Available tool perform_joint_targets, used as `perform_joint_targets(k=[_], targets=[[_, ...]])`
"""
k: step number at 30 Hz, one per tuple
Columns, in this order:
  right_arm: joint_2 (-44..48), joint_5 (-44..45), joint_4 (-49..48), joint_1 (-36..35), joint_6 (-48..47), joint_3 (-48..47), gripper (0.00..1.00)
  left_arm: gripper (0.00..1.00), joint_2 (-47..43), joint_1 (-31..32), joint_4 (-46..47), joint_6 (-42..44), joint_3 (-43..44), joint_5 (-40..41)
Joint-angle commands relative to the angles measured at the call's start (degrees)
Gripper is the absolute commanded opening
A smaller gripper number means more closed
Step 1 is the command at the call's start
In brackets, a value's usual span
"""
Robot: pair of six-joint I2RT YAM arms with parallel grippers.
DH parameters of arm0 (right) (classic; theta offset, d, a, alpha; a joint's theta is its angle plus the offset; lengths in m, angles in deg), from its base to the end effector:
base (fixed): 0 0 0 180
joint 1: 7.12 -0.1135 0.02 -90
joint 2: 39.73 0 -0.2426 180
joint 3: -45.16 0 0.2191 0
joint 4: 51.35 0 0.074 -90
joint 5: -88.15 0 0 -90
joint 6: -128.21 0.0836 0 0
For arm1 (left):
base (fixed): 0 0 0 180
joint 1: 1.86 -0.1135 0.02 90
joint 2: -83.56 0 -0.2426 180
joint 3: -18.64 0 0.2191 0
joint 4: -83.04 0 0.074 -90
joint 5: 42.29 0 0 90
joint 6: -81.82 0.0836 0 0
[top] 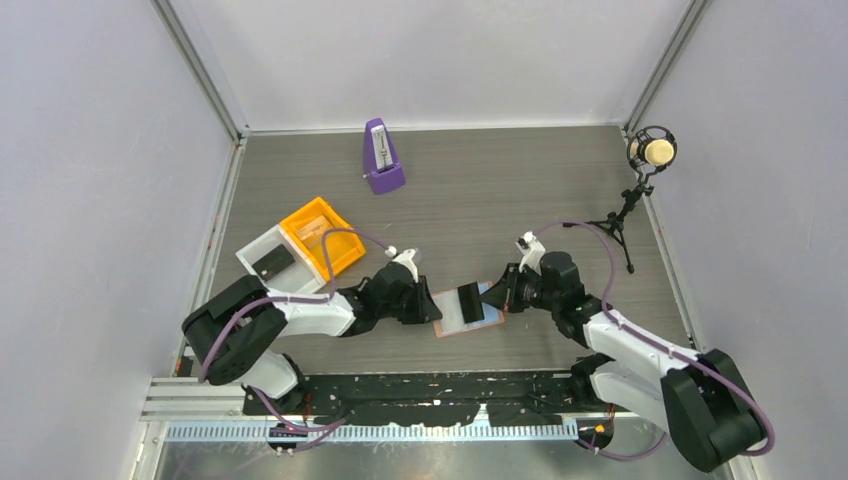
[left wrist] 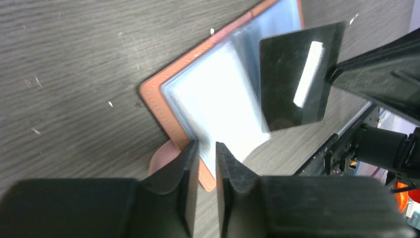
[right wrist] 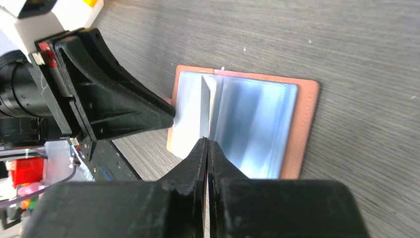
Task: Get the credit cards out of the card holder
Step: Remove the credit card from the card holder.
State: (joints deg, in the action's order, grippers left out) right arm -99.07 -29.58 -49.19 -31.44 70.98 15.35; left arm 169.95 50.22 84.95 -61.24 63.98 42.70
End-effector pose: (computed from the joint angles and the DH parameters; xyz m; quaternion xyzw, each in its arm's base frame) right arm 0.1779 0.1231 0.1364 -0.0540 0.8542 0.4098 0.3155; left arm 0.1737 -0.2348 0.1125 0.0111 0.9024 -0.3647 0.2294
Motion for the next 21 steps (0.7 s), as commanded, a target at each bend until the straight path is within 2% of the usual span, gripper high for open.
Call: perform_joint_targets(k=[1, 8, 13, 15, 18, 21], targets=[[5.04, 4.87, 12.05, 0.23, -4.94, -5.07, 0.05, 0.26, -4.61, 0.53, -5.41, 3.25, 1.84, -2.0], [7.84, 3.7, 14.63, 0.25, -1.09, -5.23, 0.05, 0.38, -7.93, 2.11, -8.27, 9.88, 5.79, -1.33], [11.58, 3.32, 12.1, 0.23, 0.94, -4.53, 0.05, 0.46, -9.28, 2.33, -6.49, 8.53, 6.38, -0.96], [13.44, 1.98, 10.68, 0.17, -2.99, -4.5, 0.05, 0.49, -10.24, 2.2, -9.59, 6.76, 7.87, 0.69], [17.02, 3.49, 9.57, -0.51, -7.93, -5.15, 0.05, 0.53, -12.32, 2.07, -21.41, 2.62, 13.58, 1.87], [19.84, 6.53, 7.46, -1.5, -14.64, -5.97, 0.05, 0.58, -16.98, 1.98, -24.88, -1.93, 14.98, 3.06]])
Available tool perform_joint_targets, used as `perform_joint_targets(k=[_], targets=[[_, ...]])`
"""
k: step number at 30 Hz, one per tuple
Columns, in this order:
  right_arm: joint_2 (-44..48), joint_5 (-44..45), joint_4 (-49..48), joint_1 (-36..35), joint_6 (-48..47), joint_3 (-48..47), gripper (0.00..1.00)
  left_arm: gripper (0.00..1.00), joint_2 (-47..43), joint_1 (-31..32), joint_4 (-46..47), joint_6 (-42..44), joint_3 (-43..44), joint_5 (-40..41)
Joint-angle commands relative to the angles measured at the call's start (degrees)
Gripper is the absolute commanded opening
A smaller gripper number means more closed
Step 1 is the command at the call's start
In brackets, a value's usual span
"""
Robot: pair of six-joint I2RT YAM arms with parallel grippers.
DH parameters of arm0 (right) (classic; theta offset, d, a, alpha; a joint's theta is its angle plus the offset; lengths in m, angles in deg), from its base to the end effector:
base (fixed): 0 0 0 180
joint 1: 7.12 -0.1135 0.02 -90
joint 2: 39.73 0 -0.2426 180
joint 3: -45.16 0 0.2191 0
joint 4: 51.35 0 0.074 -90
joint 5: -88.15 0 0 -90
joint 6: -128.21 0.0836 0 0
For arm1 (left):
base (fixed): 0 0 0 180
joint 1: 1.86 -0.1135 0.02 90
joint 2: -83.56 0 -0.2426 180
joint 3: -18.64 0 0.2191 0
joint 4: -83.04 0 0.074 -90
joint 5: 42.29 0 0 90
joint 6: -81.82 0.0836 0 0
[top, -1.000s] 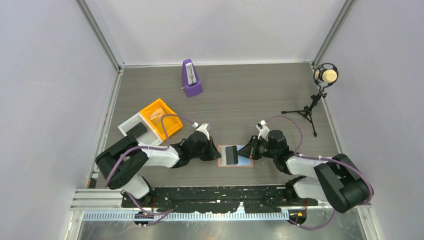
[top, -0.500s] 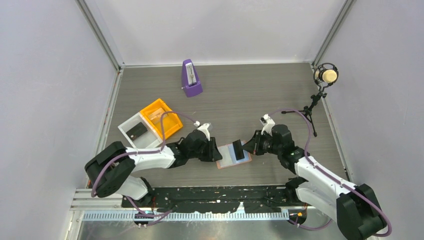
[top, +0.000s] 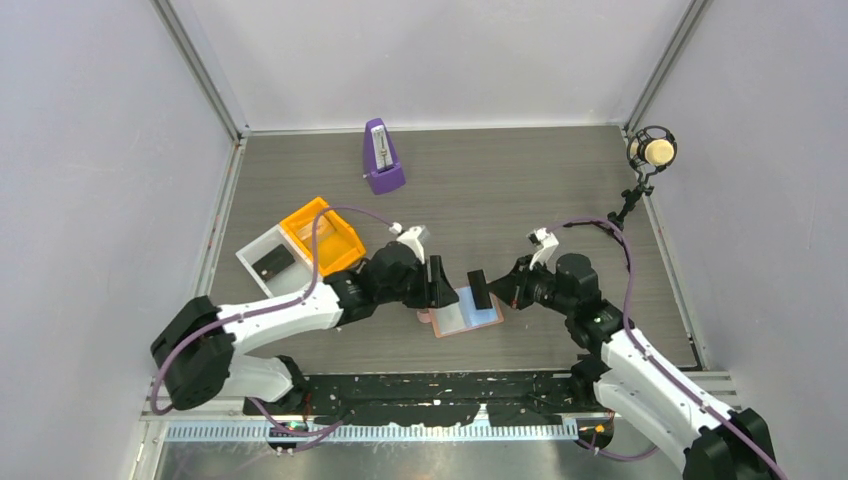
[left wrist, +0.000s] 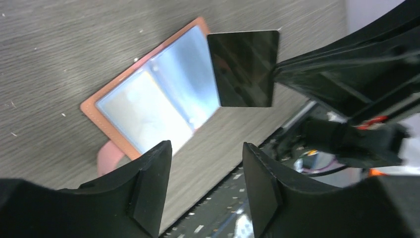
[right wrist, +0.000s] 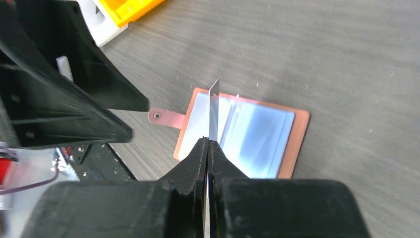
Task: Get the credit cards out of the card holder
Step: Remove the credit card from the card holder.
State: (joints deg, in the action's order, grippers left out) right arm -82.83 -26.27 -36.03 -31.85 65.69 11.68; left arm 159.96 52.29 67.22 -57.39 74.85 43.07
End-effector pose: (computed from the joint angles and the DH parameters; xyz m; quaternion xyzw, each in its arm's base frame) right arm 0.1627 0.1130 0.1793 -0.0939 0.8265 0.3914 0.3935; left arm 0.1678 -0.2438 0.1812 0.0567 0.8887 -0.3782 0.2529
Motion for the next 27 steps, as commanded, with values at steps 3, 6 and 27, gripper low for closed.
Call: perform_joint_targets(k=[3, 6, 27], targets=[[6.34, 7.07, -6.41, -2.11, -14.46, -3.76, 0.05, 0.62, -13.2, -0.29, -10.68, -9.1, 4.52, 7.04], [8.9, 8.2, -7.65, -4.17, -20.65, -3.73, 0.05, 0.65, -18.31, -1.68, -14.59, -10.53, 5.66, 9.56], [9.55, 41.45, -9.65, -38.94, -37.95, -1.04, 0.05, 0.72, -17.04, -3.61, -10.19, -21.78, 4.45, 6.02]])
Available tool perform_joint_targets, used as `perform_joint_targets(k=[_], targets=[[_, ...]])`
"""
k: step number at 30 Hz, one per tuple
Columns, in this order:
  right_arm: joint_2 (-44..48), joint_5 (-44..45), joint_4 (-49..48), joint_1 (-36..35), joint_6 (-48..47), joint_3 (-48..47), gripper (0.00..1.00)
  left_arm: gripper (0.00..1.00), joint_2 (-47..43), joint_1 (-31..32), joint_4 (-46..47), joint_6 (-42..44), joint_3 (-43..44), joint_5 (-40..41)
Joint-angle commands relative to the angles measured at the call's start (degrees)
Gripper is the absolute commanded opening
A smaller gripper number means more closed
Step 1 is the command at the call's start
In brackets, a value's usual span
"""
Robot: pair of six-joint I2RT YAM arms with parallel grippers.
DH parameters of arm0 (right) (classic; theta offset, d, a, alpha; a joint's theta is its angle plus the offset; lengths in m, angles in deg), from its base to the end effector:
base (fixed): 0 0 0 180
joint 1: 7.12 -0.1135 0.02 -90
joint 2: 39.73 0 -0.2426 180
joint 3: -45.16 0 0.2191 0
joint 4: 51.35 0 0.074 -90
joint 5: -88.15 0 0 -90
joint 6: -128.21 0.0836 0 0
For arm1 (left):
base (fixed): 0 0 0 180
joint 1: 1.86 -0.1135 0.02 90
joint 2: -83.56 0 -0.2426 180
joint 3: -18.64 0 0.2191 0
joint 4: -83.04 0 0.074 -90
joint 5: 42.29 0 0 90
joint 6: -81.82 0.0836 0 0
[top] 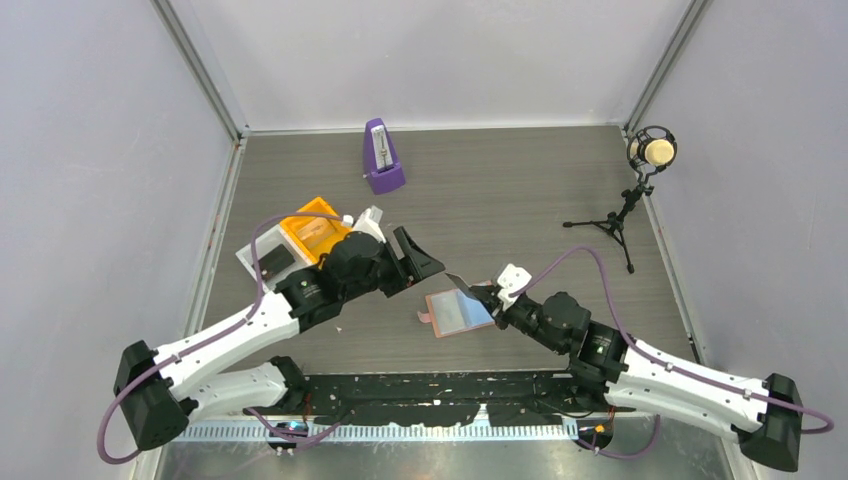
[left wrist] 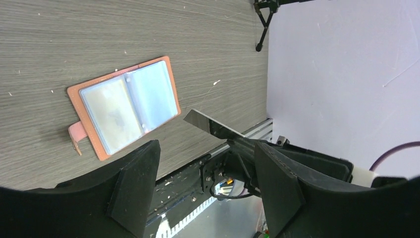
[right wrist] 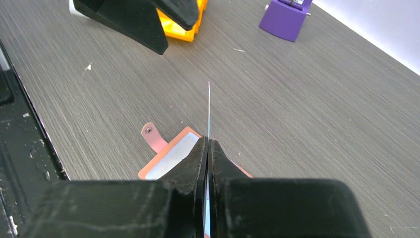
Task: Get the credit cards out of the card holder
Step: Remove the credit card from the card holder.
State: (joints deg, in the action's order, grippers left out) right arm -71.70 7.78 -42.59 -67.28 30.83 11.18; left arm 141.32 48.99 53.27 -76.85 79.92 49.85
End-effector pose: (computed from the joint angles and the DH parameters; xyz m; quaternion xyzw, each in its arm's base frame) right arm 0.1059 0.1565 0.2312 -0.3677 0.6502 0.2380 0.6208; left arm 0.1606 -0.1923 0.2625 -0.1412 0.8373 -0.4481 0.2796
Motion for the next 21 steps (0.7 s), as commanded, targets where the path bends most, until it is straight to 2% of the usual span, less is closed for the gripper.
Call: perform_joint_targets(k=[1, 4, 11, 21], targets=[[-2.46, 8.11, -3.12, -4.33, -3.35, -0.68, 0.05, 0.72, 2.24, -0.31, 4.19, -2.61, -0.77, -1.14], [-4.18, 12.04, -3.19, -7.95, -4.96, -1.47, 0.05, 0.71, 4.45, -0.4, 6.04, -3.8, -1.21, -1.86], [-9.85, 17.54, -3.52, -13.6, -6.24, -2.64, 0.05, 0.66, 11.98, -1.46, 9.13, -5.17, -0.28, -10.39], [-16.27, 24.07, -5.23, -19.31, -8.48, -4.29, 0.05, 0.57, 14.81, -1.46, 12.43, -7.24, -2.96, -12.58]])
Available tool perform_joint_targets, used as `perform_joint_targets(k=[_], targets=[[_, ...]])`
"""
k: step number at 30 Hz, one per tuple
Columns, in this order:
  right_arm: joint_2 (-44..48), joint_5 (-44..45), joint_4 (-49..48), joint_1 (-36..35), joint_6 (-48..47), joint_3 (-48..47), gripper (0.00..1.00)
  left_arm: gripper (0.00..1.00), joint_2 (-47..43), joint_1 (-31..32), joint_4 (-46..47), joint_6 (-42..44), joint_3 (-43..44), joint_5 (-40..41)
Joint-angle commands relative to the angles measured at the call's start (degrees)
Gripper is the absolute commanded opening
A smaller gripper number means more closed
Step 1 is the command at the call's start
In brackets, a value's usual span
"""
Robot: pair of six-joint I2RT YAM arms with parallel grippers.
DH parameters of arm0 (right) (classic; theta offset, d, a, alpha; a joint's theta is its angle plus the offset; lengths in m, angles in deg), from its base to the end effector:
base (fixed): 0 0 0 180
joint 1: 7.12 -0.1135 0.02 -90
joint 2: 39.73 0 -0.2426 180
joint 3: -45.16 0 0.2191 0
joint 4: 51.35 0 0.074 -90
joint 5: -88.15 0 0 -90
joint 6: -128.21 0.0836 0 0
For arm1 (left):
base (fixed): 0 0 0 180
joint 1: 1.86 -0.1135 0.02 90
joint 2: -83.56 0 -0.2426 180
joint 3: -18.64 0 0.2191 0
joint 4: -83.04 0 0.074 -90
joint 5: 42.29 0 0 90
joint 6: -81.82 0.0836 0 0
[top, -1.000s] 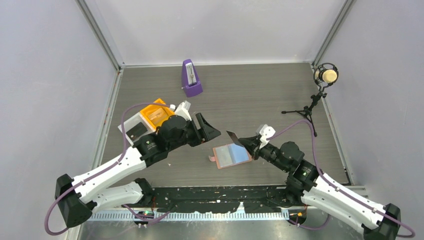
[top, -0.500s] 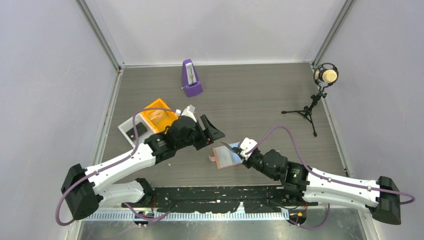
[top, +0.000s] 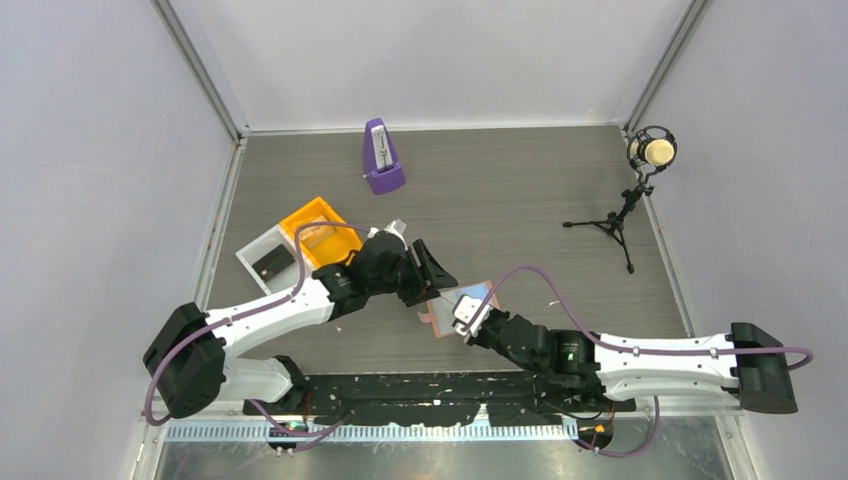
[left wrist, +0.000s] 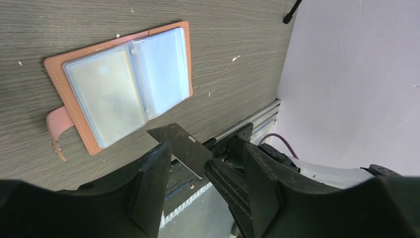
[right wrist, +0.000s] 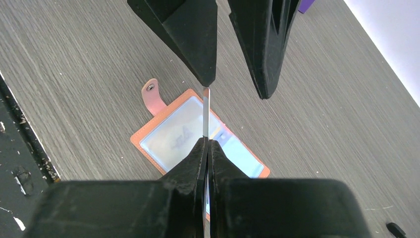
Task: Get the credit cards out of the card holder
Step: Remove the credit card from the card holder.
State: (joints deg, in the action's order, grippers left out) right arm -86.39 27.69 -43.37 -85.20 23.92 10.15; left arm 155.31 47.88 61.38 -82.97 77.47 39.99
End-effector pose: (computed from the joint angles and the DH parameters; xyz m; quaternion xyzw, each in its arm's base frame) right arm 0.0829 0.1933 0.1964 -0.4686 0.6531 0.1175 0.5831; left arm 0.1767 -0.2261 0.2059 -0.1610 0.8691 -0.4384 0.1632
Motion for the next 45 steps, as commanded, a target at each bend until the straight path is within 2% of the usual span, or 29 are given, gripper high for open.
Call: perform_joint_targets(k=[1, 13, 21, 27, 30, 33, 35, 38, 45], targets=[[-2.03, 4.54, -4.37, -1.69, -1.85, -3.41, 0.05, 0.56, 0.85, -0.34, 4.43, -1.23, -0.85, -2.89], [-5.62, 8.08, -5.47, -4.52, -3.53, -3.26, 0.05, 0.63, -0.33, -0.43, -2.99, 2.25, -1.82, 1.76], [-5.45, 8.0, -6.72, -4.84, -4.2, -1.95, 0.05, 0.63, 0.62, -0.58, -0.16, -0.26, -2.77, -0.73], [-7.46, 7.41, -7.77, -5.13, -4.75, -2.21, 0.05, 0.61, 3.3, -0.6, 9.96, -6.92, -5.98, -4.46], [-9.26, 8.07, -8.04, -5.55, -4.64, -2.68, 0.05, 0.55, 4.51, -0.6, 10.09, -6.97, -5.25, -6.06], [-9.88, 8.5, -8.05, -5.91, -4.52, -2.91, 0.05, 0.41, 4.11, -0.56, 11.03, -7.56, -6.73, -5.59], [-9.9, 8.47, -7.81, -5.94, -3.89, -2.8, 0.05, 0.29, 3.18, -0.6, 12.41, -7.91, -8.33, -4.49], [-8.99, 7.61, -6.21, -5.92, -1.74, -3.2, 0.08, 0.0, 1.88, -0.77, 13.41, -7.36, -9.75, -2.84], [-2.06, 4.73, 1.1, -5.87, 4.94, -4.79, 0.33, 0.0, 0.99, -1.61, 21.73, -3.28, -13.26, -1.79]])
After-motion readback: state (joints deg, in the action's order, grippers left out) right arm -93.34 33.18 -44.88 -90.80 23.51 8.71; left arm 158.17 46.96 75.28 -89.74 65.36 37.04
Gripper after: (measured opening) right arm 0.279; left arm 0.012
